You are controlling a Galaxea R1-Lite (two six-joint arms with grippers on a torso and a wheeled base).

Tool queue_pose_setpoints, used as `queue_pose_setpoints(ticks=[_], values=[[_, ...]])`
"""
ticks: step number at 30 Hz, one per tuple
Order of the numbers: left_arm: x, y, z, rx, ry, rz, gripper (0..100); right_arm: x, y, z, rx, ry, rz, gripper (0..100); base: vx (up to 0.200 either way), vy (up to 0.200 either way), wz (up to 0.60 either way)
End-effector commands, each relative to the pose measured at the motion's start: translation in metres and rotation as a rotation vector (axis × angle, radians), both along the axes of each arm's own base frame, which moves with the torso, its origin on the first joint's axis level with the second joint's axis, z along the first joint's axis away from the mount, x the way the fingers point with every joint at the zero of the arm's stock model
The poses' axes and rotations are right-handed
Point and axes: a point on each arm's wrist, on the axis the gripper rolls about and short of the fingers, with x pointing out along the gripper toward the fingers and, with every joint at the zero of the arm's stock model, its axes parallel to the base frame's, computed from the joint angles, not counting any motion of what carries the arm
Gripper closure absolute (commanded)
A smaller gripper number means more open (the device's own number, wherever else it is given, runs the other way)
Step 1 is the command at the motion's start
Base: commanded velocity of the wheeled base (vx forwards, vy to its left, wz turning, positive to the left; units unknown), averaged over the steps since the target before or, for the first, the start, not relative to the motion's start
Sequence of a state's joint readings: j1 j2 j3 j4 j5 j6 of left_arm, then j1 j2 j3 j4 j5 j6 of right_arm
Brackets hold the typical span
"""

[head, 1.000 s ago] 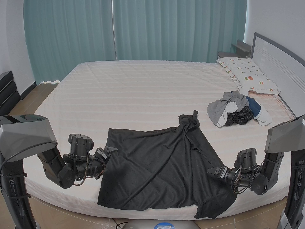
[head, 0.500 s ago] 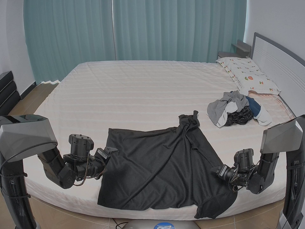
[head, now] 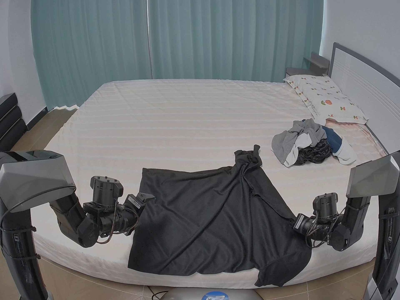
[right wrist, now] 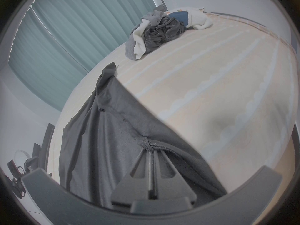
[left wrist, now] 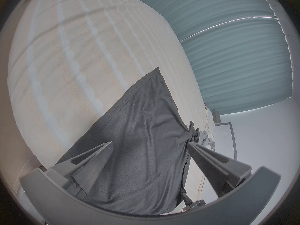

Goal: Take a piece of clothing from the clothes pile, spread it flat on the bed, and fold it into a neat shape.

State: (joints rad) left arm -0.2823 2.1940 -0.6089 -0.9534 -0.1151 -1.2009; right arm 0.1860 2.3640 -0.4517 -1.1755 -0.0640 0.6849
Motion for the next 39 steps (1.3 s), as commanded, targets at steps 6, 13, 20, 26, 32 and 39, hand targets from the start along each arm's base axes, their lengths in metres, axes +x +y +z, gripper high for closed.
queue_pose_setpoints(ticks=[6, 13, 20, 26, 32, 39], values=[[0.000, 0.000, 0.000, 0.000, 0.000, 0.000, 0, 0.005, -0.037, 0.004, -0.061, -0.001, -0.053, 100, 0.000, 0.000, 0.00], [0.000, 0.000, 0.000, 0.000, 0.000, 0.000, 0, 0.009, -0.049, -0.002, -0.080, 0.056, -0.072, 100, 0.000, 0.000, 0.00], [0.000, 0.000, 0.000, 0.000, 0.000, 0.000, 0, 0.016, -0.066, -0.004, -0.065, 0.045, -0.109, 100, 0.000, 0.000, 0.00], [0.000, 0.000, 0.000, 0.000, 0.000, 0.000, 0, 0.013, -0.062, -0.004, -0.050, 0.050, -0.084, 0, 0.000, 0.000, 0.00], [0.000, 0.000, 0.000, -0.001, -0.001, 0.000, 0, 0.019, -0.064, 0.034, -0.015, -0.082, -0.099, 0, 0.000, 0.000, 0.00], [0.000, 0.000, 0.000, -0.002, -0.002, 0.003, 0, 0.020, -0.023, 0.059, 0.198, -0.142, -0.018, 0, 0.000, 0.000, 0.00]])
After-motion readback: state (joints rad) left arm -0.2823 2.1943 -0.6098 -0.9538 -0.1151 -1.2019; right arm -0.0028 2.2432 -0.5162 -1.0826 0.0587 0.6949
